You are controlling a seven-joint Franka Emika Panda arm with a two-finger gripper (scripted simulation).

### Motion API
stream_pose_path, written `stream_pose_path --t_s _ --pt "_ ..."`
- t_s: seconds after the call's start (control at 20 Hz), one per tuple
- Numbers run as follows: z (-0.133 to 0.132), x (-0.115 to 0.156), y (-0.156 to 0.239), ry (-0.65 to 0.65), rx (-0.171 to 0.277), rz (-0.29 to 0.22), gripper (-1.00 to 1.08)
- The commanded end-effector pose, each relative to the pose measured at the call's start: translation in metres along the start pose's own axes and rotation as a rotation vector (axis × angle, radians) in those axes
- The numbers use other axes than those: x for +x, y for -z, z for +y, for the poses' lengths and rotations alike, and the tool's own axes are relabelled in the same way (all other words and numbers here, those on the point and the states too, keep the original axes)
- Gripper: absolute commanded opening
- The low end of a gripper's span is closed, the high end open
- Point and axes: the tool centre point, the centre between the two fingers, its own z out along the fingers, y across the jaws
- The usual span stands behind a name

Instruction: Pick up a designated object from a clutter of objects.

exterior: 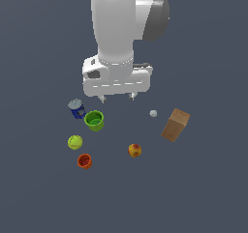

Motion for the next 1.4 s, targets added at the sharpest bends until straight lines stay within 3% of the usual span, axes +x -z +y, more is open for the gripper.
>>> stream_pose_path --t_s 0.0,0.65,1.35 --pt "0.015 -0.005 -0.011 0.017 0.004 0.000 1.00" --pt "0.106 -0.050 -0.076 0.127 0.020 0.006 1.00" --pt "0.188 -0.126 -0.138 0.236 0.015 0.008 1.00"
